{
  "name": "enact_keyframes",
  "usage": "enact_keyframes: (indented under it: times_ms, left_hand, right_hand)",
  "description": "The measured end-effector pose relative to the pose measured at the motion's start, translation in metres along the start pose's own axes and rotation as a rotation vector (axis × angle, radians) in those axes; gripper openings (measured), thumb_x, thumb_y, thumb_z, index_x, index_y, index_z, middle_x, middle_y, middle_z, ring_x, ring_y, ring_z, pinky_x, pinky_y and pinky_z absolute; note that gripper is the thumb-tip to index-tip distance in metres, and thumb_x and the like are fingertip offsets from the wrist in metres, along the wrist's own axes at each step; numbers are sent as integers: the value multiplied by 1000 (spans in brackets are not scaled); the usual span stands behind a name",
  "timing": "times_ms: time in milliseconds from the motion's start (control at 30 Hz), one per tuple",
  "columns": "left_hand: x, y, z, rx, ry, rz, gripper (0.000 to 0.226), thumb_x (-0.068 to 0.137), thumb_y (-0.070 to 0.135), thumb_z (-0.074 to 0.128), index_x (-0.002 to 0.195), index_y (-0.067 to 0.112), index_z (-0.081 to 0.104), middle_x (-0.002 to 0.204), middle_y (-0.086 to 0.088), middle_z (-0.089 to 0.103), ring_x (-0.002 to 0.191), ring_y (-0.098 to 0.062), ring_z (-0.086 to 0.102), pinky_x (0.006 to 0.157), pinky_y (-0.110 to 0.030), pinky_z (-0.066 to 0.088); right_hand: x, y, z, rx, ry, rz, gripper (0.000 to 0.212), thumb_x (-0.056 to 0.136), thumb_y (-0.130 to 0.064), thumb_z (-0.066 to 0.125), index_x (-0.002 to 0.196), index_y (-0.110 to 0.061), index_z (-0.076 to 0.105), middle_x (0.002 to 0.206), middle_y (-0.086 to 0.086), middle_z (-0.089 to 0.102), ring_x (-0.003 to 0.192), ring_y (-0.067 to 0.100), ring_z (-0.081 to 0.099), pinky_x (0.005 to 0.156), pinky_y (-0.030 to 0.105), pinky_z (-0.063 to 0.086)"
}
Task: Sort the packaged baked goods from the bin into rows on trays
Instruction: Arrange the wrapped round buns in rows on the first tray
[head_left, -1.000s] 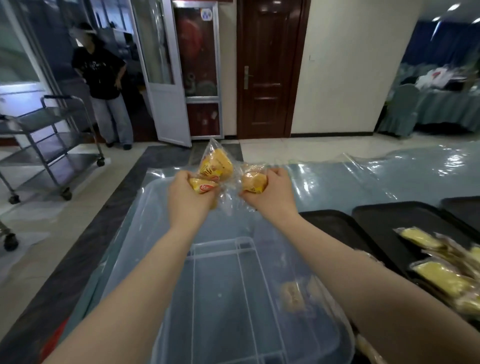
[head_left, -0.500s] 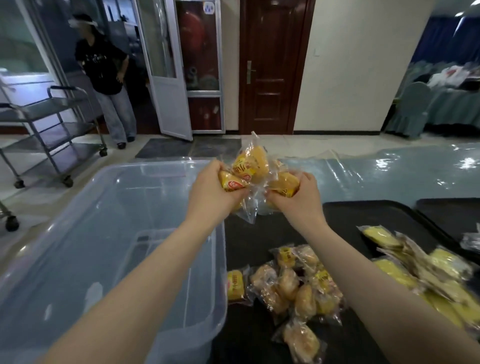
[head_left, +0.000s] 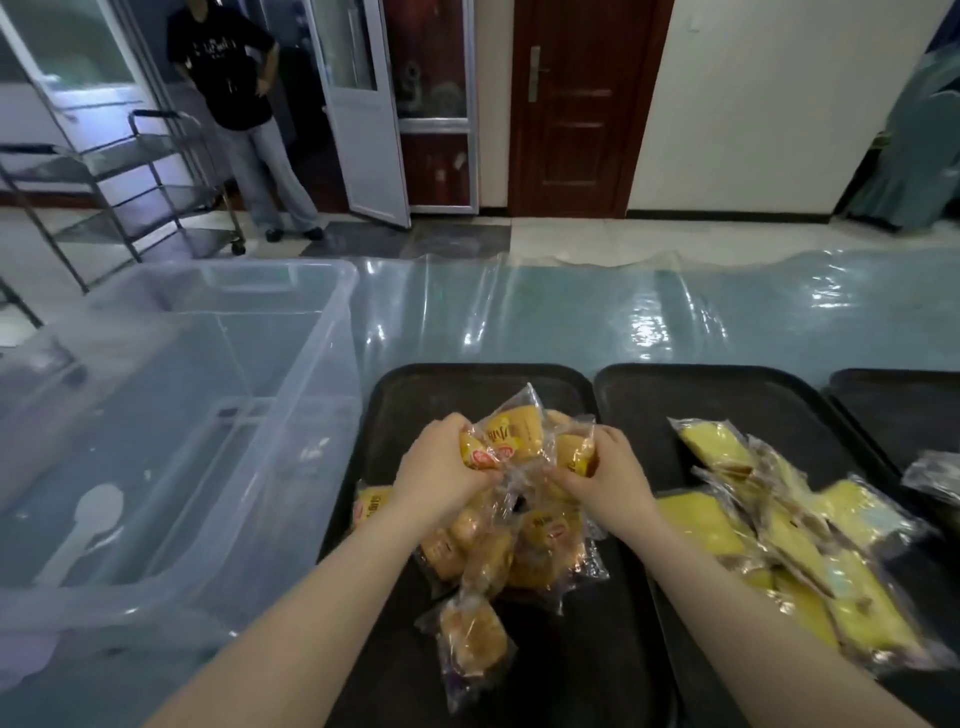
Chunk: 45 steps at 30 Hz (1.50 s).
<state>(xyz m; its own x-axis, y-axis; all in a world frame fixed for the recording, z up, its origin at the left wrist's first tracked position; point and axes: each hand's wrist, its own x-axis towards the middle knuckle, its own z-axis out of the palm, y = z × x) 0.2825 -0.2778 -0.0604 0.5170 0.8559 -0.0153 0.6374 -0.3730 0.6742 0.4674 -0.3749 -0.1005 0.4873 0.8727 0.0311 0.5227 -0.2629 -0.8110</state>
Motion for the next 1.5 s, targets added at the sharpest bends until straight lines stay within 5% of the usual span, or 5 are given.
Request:
enact_keyframes:
  times_ms: [167, 267, 567, 1300, 1500]
  left_hand:
    - [-2, -33, 28, 201, -230, -197, 89, 55, 57, 80, 132, 32, 42, 143, -6, 27, 124, -27, 42, 101, -41, 41]
    - [-1, -48, 36, 200, -305, -272, 109, 50, 66, 77, 143, 35, 28, 155, -5, 3, 139, -35, 21, 109, -50, 32]
    - [-1, -84, 74, 113, -389, -407, 146, 29, 88, 63, 140, 47, -23, 140, 3, -49, 139, -37, -24, 114, -58, 5]
    - [-27, -113, 66, 20, -458, -296, 126, 48, 72, 75, 149, 35, 10, 150, 6, -36, 144, -30, -11, 117, -50, 9]
    - [-59, -109, 61, 28, -391, -363, 112, 59, 59, 79, 148, 34, 15, 154, -5, -27, 143, -33, -15, 115, -56, 5]
  right_hand:
    - [0, 32, 6, -230, -323, 25, 84, 70, -81, 48, 143, -51, 20, 154, -13, 27, 147, 31, 3, 113, 63, 13]
    - [5, 39, 14, -369, -337, 15, 71, 77, -83, 28, 142, -56, 14, 158, -17, 16, 146, 31, -9, 107, 68, -8]
    - [8, 69, 57, -553, -496, -37, 94, 81, -69, 53, 133, -62, -26, 152, -11, -35, 138, 35, -30, 108, 69, 3]
    - [10, 65, 49, -616, -597, -26, 100, 67, -67, 68, 145, -52, 8, 161, -5, -1, 143, 34, -20, 113, 65, 9]
    - [-15, 64, 47, -570, -621, 3, 99, 58, -96, 30, 146, -54, 15, 161, -5, -4, 142, 31, -25, 114, 62, -1]
